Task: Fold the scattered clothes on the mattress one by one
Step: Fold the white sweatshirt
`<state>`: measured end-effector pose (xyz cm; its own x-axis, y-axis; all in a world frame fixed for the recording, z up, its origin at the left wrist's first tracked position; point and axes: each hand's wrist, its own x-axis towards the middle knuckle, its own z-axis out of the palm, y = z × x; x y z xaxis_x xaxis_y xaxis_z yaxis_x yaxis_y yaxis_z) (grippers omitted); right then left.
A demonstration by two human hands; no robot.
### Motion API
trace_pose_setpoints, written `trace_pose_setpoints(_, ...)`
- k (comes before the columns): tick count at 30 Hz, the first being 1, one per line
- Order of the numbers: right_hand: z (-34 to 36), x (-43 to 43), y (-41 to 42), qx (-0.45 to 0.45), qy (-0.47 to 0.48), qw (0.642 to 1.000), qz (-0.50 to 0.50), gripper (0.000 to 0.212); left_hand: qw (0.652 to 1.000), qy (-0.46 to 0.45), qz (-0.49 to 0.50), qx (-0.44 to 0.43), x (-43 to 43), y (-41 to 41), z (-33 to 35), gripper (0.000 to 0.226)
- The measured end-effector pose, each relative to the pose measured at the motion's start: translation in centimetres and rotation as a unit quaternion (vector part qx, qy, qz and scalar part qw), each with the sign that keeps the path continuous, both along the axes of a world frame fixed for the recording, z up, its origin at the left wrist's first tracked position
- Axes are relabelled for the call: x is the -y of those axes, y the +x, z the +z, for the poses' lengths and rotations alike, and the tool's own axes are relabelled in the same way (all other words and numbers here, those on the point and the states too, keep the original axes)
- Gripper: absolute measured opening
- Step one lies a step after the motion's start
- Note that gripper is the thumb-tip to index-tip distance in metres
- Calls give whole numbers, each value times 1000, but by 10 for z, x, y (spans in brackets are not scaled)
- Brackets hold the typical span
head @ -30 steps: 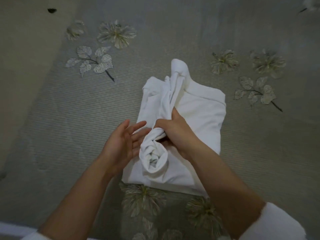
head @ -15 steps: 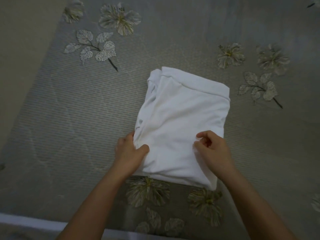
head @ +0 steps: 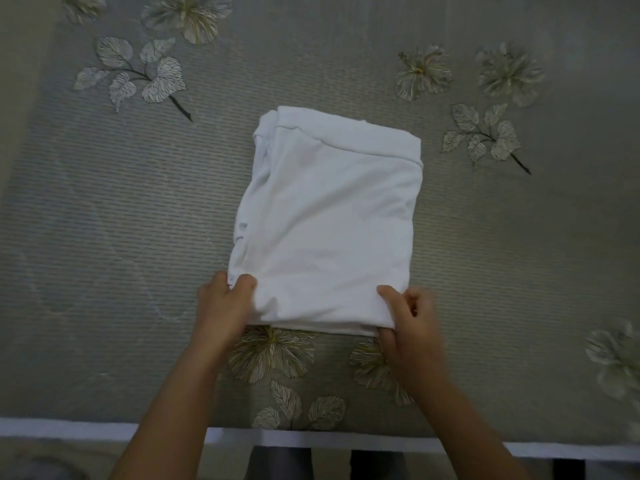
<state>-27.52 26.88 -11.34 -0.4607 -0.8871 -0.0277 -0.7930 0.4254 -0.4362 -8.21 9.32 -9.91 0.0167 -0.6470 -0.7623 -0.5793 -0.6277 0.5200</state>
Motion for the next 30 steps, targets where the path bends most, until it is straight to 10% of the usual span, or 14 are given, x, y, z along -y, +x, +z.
trace_pose_setpoints(5, -6, -21, -15, 107, 47, 993, 21, 38, 996, -45, 75, -28, -21, 3, 1, 44)
trace_pose_setpoints(8, 7, -3, -22, 304, -7, 940, -156, 25, 985, -61, 162, -6, -38, 2, 1, 85)
trace_pose_setpoints(13, -2, 30, -24, 362, 71, 859, -355, 38, 944, 70, 307, -93, -60, -12, 1, 93)
trace_pose_setpoints(18, 7, 34, -22, 405, 154, 839, -329, 13, 959, -68, 264, -80, -47, -20, 7, 78)
trace_pose_setpoints(24, 26, 31, 41, 550, 363, 721, -214, 28, 948, -185, 247, -76, -10, 5, 14, 61)
trace_pose_setpoints(30, 37, 71, 14, 306, 64, 942, -118, 12, 960, -146, 217, -95, -1, 14, 2, 89)
